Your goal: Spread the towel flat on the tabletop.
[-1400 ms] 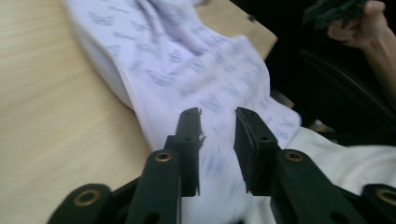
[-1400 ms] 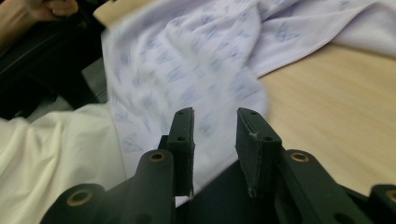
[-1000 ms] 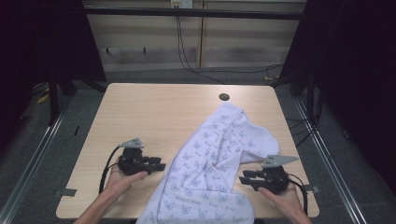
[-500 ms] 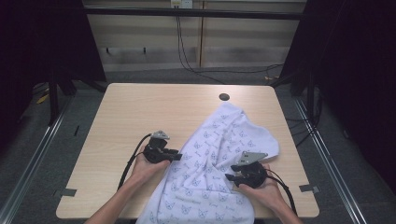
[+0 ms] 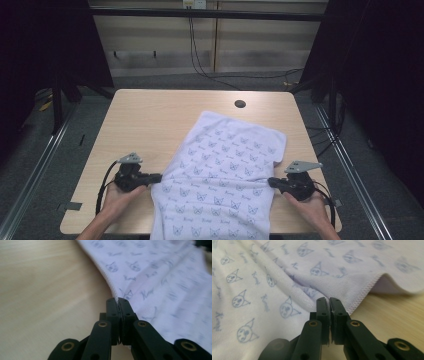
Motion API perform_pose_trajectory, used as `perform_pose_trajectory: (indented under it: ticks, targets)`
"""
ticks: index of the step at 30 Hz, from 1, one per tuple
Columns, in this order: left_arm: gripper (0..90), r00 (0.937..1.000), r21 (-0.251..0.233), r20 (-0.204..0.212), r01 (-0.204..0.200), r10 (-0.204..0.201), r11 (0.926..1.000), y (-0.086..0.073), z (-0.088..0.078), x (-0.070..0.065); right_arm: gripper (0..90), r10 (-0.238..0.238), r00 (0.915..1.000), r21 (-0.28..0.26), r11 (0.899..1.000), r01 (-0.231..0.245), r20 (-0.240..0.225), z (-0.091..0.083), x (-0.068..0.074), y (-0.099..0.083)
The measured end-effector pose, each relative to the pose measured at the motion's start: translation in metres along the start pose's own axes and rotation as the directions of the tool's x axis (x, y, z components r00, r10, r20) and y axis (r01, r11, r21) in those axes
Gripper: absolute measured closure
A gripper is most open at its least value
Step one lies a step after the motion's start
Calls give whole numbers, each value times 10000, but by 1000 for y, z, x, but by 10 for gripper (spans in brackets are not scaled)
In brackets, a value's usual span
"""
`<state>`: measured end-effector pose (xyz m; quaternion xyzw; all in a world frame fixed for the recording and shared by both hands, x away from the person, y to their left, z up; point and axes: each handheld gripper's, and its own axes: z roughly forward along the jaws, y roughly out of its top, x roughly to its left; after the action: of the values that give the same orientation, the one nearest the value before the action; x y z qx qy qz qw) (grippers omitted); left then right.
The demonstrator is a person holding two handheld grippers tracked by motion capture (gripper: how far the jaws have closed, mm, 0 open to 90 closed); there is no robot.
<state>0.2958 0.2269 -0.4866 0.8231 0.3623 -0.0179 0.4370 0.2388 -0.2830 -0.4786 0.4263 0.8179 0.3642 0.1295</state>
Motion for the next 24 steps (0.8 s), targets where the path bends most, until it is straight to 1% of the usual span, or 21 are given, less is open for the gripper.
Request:
perform_pose_trajectory:
  ticks: [1,2,3,4,5,6,7,8,10,12,13,14,15,16,17,18,19,20,21,23,24]
  targets:
    - [883,9998,-36,167,-56,57,10000,-6,-6,-8,869,105,9999,-153,9998,-106,-34,-4,-6,-1]
    - [883,9992,-52,382,76,-74,10000,-9,-8,-12,869,105,9999,-153,9998,-106,-34,-4,-6,-1]
    - [881,9980,194,628,63,-76,9998,-15,-10,-18,867,195,9998,61,9998,-194,-82,1,-9,1]
    - [879,9980,194,628,63,-76,9998,-15,-10,-18,867,195,9998,61,9998,-194,-82,1,-9,1]
    - [875,9992,494,394,3,-22,9988,-19,-11,-21,864,-18,9999,397,9992,23,-121,10,-6,4]
    - [875,9992,494,394,3,-22,9988,-19,-11,-21,864,-18,9999,397,9992,23,-121,10,-6,4]
    - [869,9984,607,488,262,-292,9978,-22,-12,-17,857,-172,9985,548,9983,200,-511,19,-1,7]
    - [862,9984,691,283,464,-484,9965,-26,-17,-13,847,-250,9985,586,9979,278,-481,20,2,7]
    - [862,9986,822,171,488,-504,9954,-29,-20,-9,829,-281,9985,631,9975,310,-465,20,5,8]
    - [826,9970,912,297,690,-720,9934,-34,-25,-4,827,-269,9970,528,9981,307,-725,21,9,8]
    - [805,9964,732,790,259,-317,9970,-36,-31,-8,816,-346,9962,615,9973,395,-799,21,11,9]
    - [785,9964,732,790,259,-317,9970,-36,-31,-8,783,-332,9961,844,9956,401,-821,21,12,10]
    - [785,9962,671,860,84,-142,9977,-35,-33,-11,783,-332,9961,844,9956,401,-821,21,12,10]
    - [716,9965,517,837,19,-62,9987,-32,-34,-13,751,-255,9935,756,9966,340,-1112,15,9,16]
    - [716,9961,357,884,-19,-13,9994,-27,-33,-14,751,-255,9935,756,9966,340,-1112,15,9,16]
    - [679,9980,-26,602,-207,208,9998,-21,-30,-13,748,-52,9946,349,9994,89,-1041,11,7,19]
    - [668,9985,-157,534,-118,126,9998,-16,-27,-11,745,22,9938,-74,10000,-30,-1111,8,4,24]
    - [665,9980,-264,612,-129,145,9996,-7,-20,-7,736,122,9936,-294,9994,-156,-1120,8,4,26]
    - [666,9981,-332,560,-254,272,9991,0,-15,-6,717,201,9911,-432,9987,-260,-1317,11,3,29]
    - [673,9986,-176,224,-482,486,9987,16,0,-2,688,19,9935,-194,9998,-41,-1134,22,4,33]
    - [694,9970,-143,-90,-764,763,9970,23,8,1,672,45,9931,-104,9999,-58,-1169,28,4,34]
